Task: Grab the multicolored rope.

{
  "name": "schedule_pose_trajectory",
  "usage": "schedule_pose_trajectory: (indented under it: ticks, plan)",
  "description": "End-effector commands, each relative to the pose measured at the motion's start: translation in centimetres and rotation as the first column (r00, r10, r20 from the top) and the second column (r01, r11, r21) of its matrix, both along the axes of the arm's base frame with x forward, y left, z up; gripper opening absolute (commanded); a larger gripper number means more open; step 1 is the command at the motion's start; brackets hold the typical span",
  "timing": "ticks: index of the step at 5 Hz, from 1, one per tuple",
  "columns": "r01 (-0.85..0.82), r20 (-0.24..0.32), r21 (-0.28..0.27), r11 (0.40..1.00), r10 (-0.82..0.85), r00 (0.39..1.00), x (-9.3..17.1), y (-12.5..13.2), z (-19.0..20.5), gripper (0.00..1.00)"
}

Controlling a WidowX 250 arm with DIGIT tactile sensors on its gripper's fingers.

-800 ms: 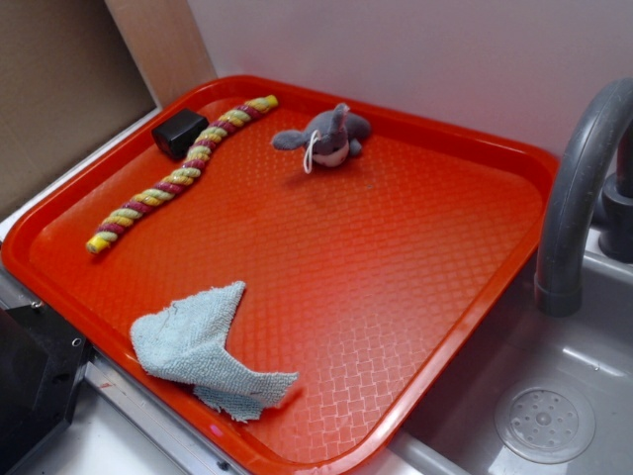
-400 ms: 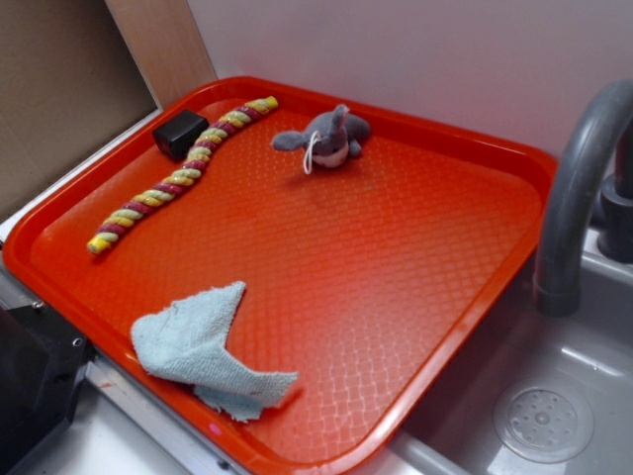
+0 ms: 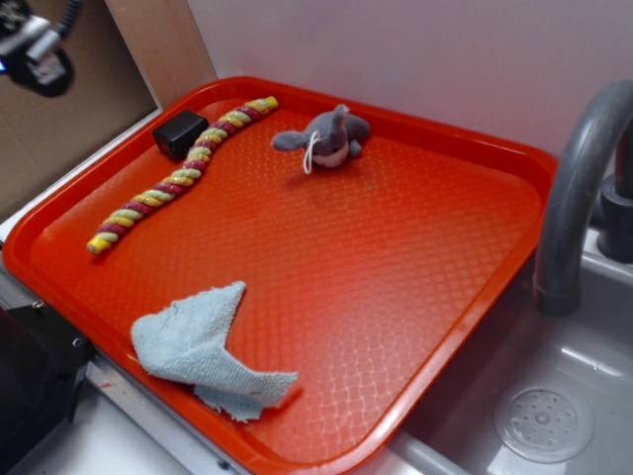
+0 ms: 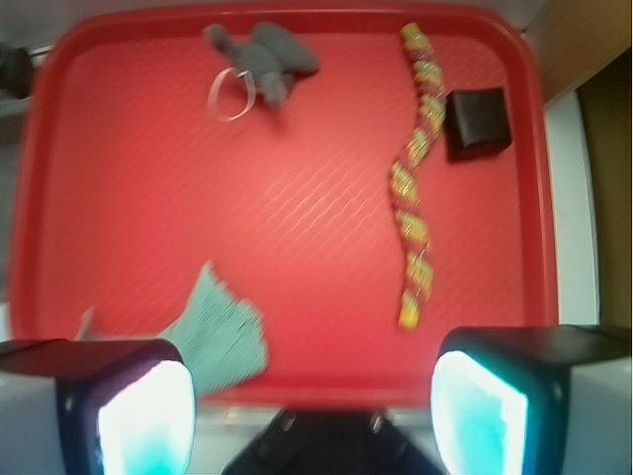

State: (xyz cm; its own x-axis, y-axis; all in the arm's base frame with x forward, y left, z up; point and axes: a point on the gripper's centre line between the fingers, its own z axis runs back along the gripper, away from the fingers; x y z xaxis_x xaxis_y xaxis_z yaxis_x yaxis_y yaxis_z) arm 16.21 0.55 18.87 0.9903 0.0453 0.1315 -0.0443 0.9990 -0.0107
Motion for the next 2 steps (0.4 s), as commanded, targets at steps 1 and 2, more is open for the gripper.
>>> schedule_pose_trajectory:
  ticks: [1,2]
  plan:
    - [-0.042,0.017,0.082,0.996,0.041,0.999,4.6,4.5,-4.2,1.0]
    - [-0.057,0.0,0.091,0.994,0.057,0.998,5.6,5.7,-5.9,1.0]
